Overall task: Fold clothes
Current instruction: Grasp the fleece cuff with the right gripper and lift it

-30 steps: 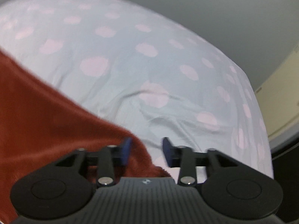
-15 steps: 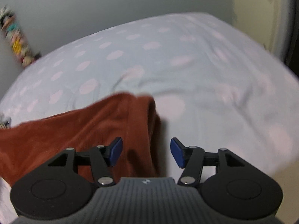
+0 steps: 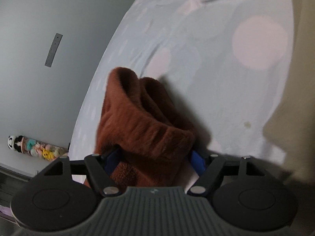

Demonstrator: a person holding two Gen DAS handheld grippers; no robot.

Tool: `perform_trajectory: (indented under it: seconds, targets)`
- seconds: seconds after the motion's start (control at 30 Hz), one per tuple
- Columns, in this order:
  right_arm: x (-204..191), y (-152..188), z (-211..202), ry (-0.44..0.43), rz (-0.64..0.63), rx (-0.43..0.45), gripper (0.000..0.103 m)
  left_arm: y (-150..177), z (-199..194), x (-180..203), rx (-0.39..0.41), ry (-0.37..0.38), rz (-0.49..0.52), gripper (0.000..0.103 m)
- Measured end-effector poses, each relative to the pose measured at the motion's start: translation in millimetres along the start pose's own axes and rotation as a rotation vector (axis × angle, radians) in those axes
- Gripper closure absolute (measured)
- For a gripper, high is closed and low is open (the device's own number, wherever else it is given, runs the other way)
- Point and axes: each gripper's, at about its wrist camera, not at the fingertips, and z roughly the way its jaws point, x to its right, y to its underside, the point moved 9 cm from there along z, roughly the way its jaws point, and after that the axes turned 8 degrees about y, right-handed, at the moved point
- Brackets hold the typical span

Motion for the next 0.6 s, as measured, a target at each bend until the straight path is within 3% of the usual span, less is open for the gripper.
perform_trajectory:
  seconds: [0.1,0.2,0.23,0.47,0.6]
  targets:
    - [-4,-1,10,-0.027,-0.009,0.031,0.035,14,0,-9,-0.006,-0.011,-0.110,0.042]
    - [-9,-2,15,-0.031,-0.047,0.027,0.063,28,-1,-10,-0.015,0.009,-0.178,0.042]
    - [-12,-2,11,-0.020,-0.067,0.042,0.067,34,-2,-9,-0.019,0.013,-0.184,0.042]
    - [-34,-14,-37,0.055,-0.204,0.180,0.073,51,-13,-17,-0.015,0.006,-0.230,0.042]
    - [-36,-41,-74,0.117,-0.239,0.273,0.074,49,-25,-24,0.017,0.009,-0.245,0.043]
